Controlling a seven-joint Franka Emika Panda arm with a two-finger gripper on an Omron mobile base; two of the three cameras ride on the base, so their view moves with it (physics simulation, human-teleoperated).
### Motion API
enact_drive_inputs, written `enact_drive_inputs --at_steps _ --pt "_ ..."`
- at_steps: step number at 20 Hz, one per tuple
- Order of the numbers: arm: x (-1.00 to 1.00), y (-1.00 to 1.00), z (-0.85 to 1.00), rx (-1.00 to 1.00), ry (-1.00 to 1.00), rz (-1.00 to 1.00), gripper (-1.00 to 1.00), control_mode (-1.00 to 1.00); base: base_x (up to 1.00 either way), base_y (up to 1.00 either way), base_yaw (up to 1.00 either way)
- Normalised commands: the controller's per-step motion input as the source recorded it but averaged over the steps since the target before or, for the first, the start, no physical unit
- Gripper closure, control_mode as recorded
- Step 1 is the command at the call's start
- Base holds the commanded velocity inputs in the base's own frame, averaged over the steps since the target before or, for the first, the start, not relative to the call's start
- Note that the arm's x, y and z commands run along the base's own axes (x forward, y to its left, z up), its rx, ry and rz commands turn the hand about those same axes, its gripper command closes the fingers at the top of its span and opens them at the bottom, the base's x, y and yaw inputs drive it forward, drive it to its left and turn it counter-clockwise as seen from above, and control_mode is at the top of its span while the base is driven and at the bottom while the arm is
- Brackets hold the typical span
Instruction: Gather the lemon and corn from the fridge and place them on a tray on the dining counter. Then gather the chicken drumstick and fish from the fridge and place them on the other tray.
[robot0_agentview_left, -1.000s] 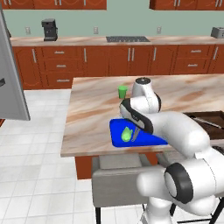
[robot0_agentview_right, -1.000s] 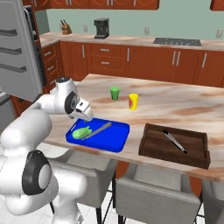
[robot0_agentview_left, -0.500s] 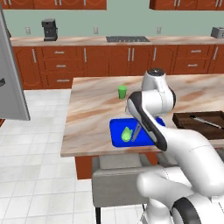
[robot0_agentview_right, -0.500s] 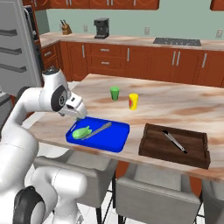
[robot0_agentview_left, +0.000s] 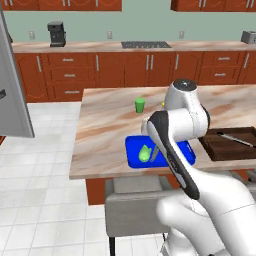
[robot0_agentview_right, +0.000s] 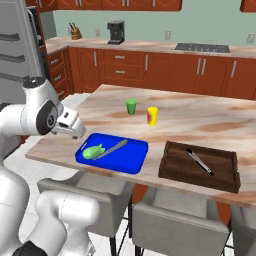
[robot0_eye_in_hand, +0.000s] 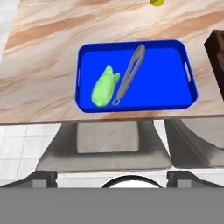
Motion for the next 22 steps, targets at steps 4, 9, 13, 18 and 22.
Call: enact_drive_inputs --at_steps 4,9,13,18,22 --pt "-0.17 0.12 -0.11 -0.06 -0.03 0.03 -1.0 -1.0 0.0 0.0 0.0" --pt "0.0 0.0 0.0 0.0 0.0 0.0 -1.0 1.0 -0.46 0.7 0.0" --pt "0.0 0.0 0.0 0.0 0.0 0.0 -1.0 1.0 -0.46 1.0 0.0" --pt "0.0 0.0 0.0 0.0 0.0 0.0 -1.0 1.0 -0.17 1.0 0.06" --pt "0.0 0.0 0.0 0.0 0.0 0.0 -1.0 1.0 0.05 1.0 0.1"
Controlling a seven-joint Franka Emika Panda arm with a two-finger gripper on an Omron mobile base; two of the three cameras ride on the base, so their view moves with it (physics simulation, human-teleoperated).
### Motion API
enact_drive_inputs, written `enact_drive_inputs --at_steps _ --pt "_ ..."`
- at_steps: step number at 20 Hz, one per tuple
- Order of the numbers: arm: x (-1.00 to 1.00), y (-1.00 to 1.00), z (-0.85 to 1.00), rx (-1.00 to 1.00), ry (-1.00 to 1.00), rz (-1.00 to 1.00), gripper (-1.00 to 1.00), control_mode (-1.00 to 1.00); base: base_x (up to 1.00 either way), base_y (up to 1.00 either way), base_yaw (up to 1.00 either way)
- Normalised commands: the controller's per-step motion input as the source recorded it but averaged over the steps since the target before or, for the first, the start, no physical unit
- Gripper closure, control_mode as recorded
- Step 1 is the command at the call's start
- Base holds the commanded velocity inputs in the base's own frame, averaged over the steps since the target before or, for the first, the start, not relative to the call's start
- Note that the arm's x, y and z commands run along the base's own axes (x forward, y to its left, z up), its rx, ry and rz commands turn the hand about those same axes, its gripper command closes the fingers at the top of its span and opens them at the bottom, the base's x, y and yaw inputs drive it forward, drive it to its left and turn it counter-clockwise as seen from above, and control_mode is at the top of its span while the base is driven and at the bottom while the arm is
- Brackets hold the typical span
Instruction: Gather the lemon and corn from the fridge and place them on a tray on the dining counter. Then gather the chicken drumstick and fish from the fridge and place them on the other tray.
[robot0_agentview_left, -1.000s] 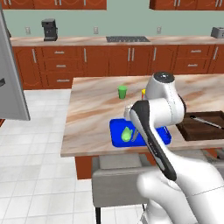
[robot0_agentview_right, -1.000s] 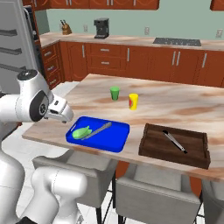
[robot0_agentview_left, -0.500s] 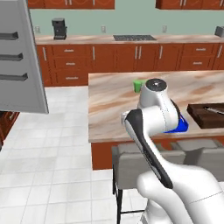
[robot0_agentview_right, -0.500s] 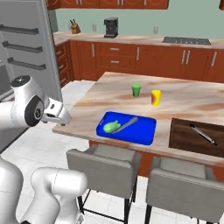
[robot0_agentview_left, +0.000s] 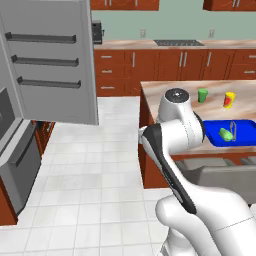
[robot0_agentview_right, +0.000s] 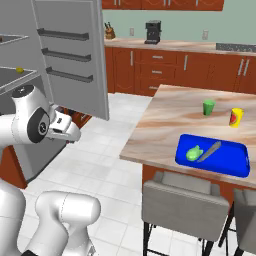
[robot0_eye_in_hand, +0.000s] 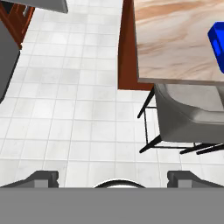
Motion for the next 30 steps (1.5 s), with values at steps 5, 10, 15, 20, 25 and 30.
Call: enact_drive_inputs --at_steps 5,10,15,20,25,30 --pt "0.0 0.0 0.0 0.0 0.0 0.0 -1.0 1.0 0.33 0.97 0.18" --pt "0.0 0.0 0.0 0.0 0.0 0.0 -1.0 1.0 0.71 0.52 0.23" --pt "0.0 0.0 0.0 0.0 0.0 0.0 -1.0 1.0 0.96 0.01 0.34" --pt "0.0 0.0 0.0 0.0 0.0 0.0 -1.0 1.0 0.84 0.07 0.36" --pt "0.0 0.0 0.0 0.0 0.0 0.0 -1.0 1.0 0.79 0.14 0.37" --pt "0.0 0.0 0.0 0.0 0.0 0.0 -1.0 1.0 0.78 0.13 0.38"
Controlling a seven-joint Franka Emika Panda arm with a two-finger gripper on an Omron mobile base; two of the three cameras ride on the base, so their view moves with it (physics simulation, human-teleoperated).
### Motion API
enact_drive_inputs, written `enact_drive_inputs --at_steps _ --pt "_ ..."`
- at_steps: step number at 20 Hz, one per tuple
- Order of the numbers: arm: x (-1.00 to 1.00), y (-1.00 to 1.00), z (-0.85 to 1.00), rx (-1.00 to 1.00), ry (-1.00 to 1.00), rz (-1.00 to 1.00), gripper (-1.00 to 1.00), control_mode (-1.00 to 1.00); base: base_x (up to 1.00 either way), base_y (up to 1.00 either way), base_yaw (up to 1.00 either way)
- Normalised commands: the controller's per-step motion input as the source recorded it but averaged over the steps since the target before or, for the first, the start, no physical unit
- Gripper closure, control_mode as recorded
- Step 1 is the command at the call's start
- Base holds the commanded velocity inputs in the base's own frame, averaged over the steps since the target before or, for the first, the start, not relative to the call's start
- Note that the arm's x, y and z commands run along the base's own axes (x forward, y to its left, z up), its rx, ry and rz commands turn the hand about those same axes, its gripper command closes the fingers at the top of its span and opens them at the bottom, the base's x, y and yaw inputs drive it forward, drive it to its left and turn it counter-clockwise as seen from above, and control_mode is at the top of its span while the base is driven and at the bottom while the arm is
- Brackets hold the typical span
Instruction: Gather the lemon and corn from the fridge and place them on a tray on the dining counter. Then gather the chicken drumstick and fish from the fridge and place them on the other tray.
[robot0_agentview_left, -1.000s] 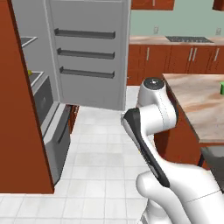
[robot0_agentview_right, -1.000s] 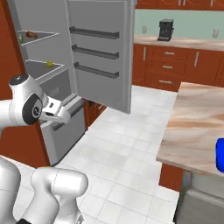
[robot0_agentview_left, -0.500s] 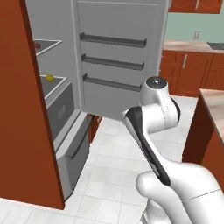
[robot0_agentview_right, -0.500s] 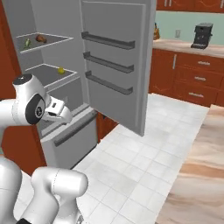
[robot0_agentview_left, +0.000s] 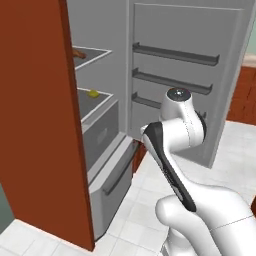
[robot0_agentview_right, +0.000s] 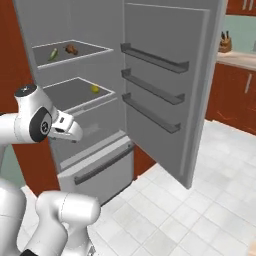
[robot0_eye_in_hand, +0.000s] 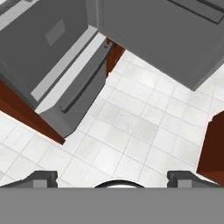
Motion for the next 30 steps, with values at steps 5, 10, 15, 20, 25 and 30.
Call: enact_drive_inputs --at_steps 5,10,15,20,25,30 --pt "0.0 0.0 0.0 0.0 0.0 0.0 -1.0 1.0 0.76 0.03 0.4" --pt "0.0 0.0 0.0 0.0 0.0 0.0 -1.0 1.0 0.69 0.0 0.38" --pt "0.0 0.0 0.0 0.0 0.0 0.0 -1.0 1.0 0.44 -0.15 0.33" --pt "0.0 0.0 0.0 0.0 0.0 0.0 -1.0 1.0 0.41 -0.26 0.3" --pt "0.0 0.0 0.0 0.0 0.0 0.0 -1.0 1.0 0.48 -0.31 0.23" --pt "0.0 0.0 0.0 0.0 0.0 0.0 -1.0 1.0 0.52 -0.31 0.19"
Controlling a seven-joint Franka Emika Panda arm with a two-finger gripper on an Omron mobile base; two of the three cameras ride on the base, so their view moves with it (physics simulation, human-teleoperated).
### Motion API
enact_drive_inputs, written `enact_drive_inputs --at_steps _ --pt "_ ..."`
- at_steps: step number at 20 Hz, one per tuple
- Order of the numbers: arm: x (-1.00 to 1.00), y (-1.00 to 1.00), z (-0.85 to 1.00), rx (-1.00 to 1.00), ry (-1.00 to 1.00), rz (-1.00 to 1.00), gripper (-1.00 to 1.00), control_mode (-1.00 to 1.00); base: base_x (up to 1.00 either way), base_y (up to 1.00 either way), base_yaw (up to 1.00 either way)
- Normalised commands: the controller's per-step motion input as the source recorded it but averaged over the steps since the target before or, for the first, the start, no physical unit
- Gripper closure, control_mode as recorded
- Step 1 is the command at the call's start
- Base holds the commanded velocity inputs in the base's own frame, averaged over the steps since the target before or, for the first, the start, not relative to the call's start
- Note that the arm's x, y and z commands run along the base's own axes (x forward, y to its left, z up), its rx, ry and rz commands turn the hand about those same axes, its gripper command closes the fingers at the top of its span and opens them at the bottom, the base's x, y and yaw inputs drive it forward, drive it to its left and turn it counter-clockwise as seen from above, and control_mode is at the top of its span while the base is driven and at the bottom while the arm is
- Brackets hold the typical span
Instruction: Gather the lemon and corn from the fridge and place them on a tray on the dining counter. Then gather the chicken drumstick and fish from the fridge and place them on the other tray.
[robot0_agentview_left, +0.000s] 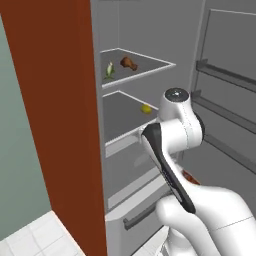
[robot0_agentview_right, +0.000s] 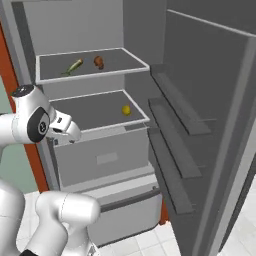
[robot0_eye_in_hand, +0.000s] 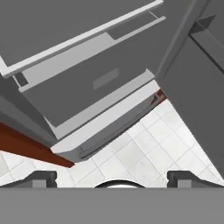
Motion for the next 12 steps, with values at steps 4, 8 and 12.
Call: enact_drive_inputs --at_steps 4,8,12 --pt "0.0 0.0 0.0 0.0 0.0 0.0 -1.0 1.0 0.59 -0.19 0.17" --pt "0.0 0.0 0.0 0.0 0.0 0.0 -1.0 1.0 0.56 -0.11 0.17" --pt "0.0 0.0 0.0 0.0 0.0 0.0 -1.0 1.0 0.59 -0.1 0.18"
